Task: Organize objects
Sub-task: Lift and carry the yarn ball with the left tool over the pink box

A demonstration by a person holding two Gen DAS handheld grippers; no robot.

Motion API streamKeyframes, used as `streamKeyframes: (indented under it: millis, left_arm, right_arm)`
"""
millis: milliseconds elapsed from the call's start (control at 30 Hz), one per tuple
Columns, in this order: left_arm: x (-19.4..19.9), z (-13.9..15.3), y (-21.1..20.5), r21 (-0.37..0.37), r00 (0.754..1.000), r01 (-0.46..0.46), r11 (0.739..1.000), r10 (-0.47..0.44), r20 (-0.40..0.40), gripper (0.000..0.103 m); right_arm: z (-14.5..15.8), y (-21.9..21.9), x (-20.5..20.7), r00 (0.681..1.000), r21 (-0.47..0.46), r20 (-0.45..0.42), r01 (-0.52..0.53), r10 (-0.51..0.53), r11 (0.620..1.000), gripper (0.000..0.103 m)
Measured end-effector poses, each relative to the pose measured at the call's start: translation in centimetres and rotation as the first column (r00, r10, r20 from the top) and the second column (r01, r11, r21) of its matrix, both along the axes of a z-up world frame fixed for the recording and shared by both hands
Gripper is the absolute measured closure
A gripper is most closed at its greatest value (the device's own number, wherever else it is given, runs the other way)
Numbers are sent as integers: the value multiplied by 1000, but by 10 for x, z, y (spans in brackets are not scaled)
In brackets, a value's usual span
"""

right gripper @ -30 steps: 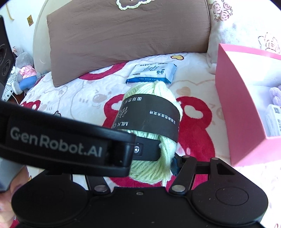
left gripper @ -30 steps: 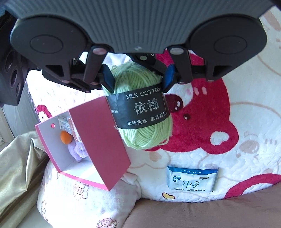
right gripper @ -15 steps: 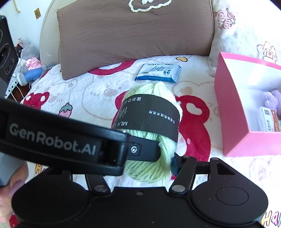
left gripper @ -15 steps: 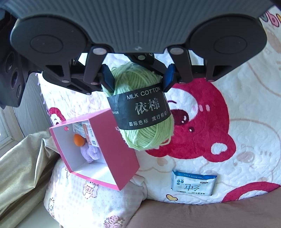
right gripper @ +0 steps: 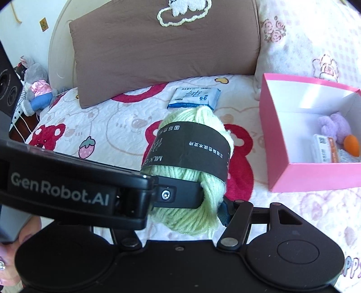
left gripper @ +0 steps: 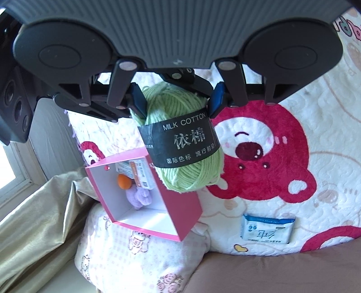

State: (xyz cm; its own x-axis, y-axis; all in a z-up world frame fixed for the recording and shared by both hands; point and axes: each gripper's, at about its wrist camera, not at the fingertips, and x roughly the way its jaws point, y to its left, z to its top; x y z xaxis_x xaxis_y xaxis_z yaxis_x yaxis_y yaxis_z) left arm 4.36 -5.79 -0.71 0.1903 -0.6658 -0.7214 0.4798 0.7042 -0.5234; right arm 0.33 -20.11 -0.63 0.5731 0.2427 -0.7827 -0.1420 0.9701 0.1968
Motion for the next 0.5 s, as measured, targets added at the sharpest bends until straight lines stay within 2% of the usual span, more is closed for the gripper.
streamKeyframes:
  millis: [100,500]
  left_arm:
    - [-4,7,-1,-17,1000,12,1000,-12,0,46]
    - [-18,34,-9,-24,998,61,998,-60,20,46]
  right_arm:
    - [10,2,-7,1000,-52,22,-11,12,999,36]
    - [37,-5,-21,999,-75,32,-2,4,997,36]
